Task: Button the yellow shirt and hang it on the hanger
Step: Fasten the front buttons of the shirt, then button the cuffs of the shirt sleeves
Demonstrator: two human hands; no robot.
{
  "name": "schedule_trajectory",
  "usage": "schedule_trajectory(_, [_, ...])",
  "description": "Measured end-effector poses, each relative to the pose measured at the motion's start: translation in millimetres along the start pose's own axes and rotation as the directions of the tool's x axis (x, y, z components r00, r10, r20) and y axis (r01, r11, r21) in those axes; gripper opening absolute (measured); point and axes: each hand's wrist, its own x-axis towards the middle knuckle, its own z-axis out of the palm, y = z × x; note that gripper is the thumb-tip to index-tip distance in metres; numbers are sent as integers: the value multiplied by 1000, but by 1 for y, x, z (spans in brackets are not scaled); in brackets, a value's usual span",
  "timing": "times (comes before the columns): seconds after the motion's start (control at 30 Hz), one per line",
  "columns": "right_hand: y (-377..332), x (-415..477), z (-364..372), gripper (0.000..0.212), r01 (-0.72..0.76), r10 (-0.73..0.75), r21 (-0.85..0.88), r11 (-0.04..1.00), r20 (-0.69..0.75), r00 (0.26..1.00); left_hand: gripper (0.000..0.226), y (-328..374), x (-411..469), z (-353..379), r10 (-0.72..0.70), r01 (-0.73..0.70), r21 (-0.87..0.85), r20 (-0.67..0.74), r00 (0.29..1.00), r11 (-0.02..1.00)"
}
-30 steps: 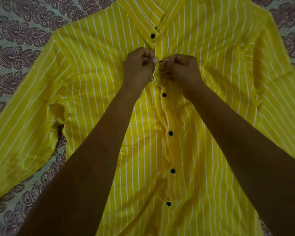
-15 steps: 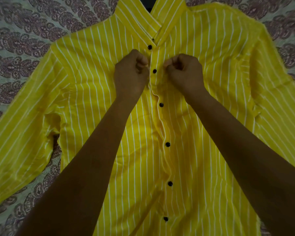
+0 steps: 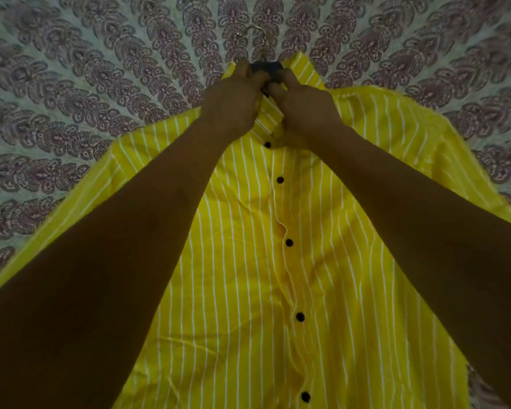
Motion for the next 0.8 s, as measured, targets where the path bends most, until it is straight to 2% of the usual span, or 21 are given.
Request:
schedule_trajectory(0.1, [6, 2, -6, 39, -34, 36, 19, 999, -108, 993, 29, -6, 2, -5, -6, 10, 40, -109, 994, 999])
schedule_trajectory(0.17, [14, 5, -8, 34, -63, 94, 170, 984, -182, 979, 27, -18, 2, -8, -54, 40, -102, -145, 988, 994])
schedule_trajectory(0.23, [21, 8, -14, 33, -87, 199, 382, 920, -265, 944, 26, -32, 2, -12, -207, 132, -314, -220, 953, 940])
schedule_trajectory(0.27, [23, 9, -19, 36, -101, 245, 458, 883, -267, 932, 25, -36, 2, -15, -274, 155, -404, -254, 928, 901])
schedule_trajectory(0.33, [21, 8, -25, 40, -142, 278, 507, 850, -203, 939, 30, -36, -2, -19, -293, 119, -494, -290, 911, 861])
schedule_trajectory(0.4, [15, -5, -22, 45, -137, 256, 550, 824, -146, 956, 38, -28, -15, -20, -244, 77, -498, -280, 928, 864])
schedule_trajectory(0.53, [-6, -65, -11, 52, -78, 336, 698, 712, -241, 910, 35, -5, -64, -11, -285, 70, -612, -262, 922, 788])
schedule_trajectory(0.67, [-25, -152, 3, 50, -121, 400, 742, 659, -209, 892, 31, 36, -132, 2, -319, 125, -685, -165, 933, 718])
schedule_trajectory(0.8, [-43, -248, 12, 48, -206, 451, 743, 636, -141, 881, 33, 79, -211, 7, -303, 119, -695, -149, 941, 710])
